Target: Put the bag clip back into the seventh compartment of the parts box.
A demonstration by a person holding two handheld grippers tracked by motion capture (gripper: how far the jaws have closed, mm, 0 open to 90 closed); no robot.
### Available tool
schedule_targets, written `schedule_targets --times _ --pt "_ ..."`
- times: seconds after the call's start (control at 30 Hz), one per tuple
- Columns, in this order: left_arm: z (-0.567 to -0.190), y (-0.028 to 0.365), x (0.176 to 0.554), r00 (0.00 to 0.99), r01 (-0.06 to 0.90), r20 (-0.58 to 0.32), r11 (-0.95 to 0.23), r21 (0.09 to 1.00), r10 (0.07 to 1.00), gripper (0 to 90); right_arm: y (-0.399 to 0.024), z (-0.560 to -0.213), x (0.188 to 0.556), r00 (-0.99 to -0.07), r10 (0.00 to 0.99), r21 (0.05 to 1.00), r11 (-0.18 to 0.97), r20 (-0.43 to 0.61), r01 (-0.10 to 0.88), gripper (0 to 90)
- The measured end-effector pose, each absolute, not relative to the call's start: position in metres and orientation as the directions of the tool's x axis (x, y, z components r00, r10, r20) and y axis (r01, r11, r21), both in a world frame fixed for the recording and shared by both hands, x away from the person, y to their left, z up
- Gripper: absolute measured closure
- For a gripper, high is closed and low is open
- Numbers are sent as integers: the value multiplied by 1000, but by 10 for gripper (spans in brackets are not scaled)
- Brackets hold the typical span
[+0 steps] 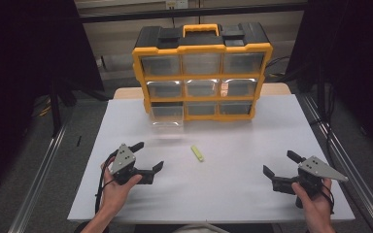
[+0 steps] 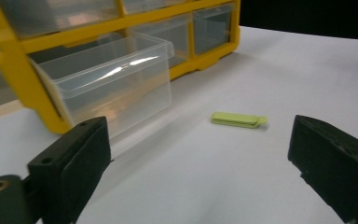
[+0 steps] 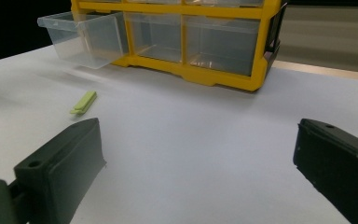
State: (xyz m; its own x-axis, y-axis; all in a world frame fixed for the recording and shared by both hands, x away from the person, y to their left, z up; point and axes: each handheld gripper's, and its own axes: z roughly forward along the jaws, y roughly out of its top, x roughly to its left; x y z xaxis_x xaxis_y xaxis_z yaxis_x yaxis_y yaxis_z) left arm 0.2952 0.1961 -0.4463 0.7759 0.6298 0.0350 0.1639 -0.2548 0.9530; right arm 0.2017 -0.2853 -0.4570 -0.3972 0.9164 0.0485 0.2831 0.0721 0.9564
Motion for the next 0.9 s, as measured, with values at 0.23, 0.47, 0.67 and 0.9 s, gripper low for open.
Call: schedule_targets --times 0.23,0.47,0.67,0.9 --pt "-439 181 309 786 199 54 -335 921 616 78 -286 -458 202 -399 916 954 72 51 290 10" --pt "-433 168 320 828 195 51 -371 908 558 75 -284 -458 202 -399 915 955 71 52 287 9" --pt "-430 154 330 884 174 66 -457 872 463 70 -283 -458 201 -405 913 955 79 46 286 9" --pt "-429 139 338 928 157 50 -509 846 370 83 -285 -458 200 -403 914 955 80 44 285 8"
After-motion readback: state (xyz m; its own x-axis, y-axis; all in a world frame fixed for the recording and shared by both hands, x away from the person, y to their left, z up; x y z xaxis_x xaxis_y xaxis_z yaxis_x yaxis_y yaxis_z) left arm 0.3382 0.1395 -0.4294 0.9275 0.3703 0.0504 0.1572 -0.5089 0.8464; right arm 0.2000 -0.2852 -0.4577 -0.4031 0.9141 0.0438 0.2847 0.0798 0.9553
